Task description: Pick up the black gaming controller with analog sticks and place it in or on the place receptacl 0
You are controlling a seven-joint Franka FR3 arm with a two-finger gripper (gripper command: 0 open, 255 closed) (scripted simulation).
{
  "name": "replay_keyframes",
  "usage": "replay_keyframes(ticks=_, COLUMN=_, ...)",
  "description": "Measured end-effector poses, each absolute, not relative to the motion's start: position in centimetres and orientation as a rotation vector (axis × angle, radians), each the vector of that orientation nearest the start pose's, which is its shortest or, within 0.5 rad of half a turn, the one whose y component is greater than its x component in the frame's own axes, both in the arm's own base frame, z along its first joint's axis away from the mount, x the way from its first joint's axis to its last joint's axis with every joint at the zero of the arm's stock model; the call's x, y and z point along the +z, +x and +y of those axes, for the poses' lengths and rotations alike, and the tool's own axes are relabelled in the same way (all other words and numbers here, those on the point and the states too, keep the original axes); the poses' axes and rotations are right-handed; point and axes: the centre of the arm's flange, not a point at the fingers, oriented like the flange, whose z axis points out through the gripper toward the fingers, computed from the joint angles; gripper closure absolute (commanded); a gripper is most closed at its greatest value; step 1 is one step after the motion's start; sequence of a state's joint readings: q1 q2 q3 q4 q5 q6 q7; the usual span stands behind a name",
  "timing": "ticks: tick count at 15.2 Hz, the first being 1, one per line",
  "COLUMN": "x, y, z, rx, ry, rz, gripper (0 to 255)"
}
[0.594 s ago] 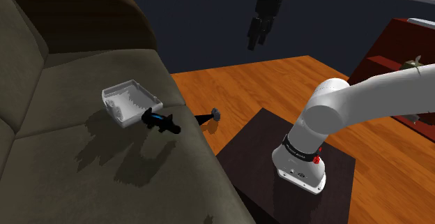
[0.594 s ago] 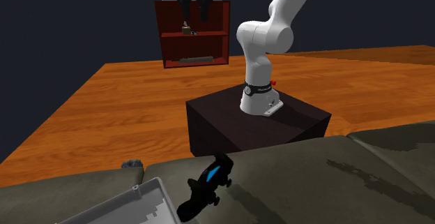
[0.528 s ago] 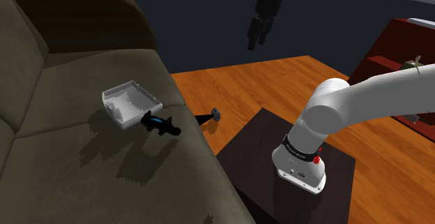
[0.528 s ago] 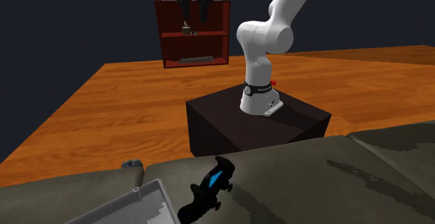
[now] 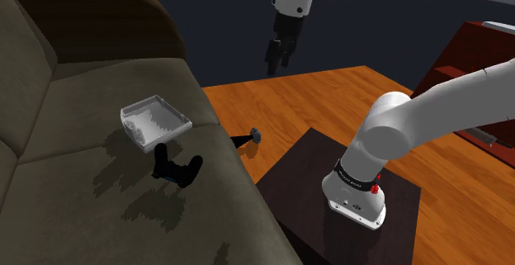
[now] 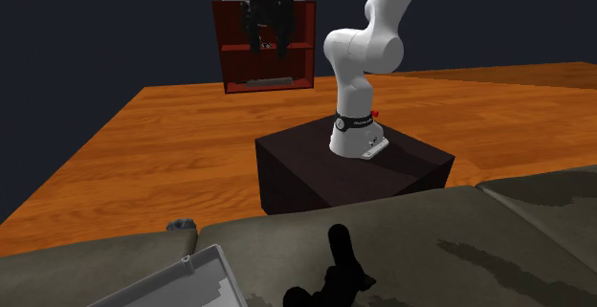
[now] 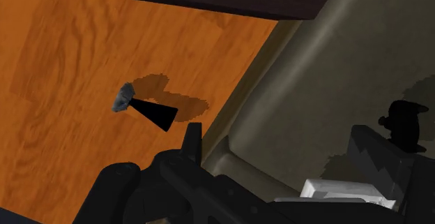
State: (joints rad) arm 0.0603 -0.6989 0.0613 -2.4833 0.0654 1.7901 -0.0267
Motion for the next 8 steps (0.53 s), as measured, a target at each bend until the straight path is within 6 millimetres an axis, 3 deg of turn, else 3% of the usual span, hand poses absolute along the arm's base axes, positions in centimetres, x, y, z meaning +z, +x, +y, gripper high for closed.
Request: replay_keyframes(ticks=8, x=46.3, y=37.9, z=13.1, rx=-0.012, ry=-3.11, rz=-0.267, gripper=0)
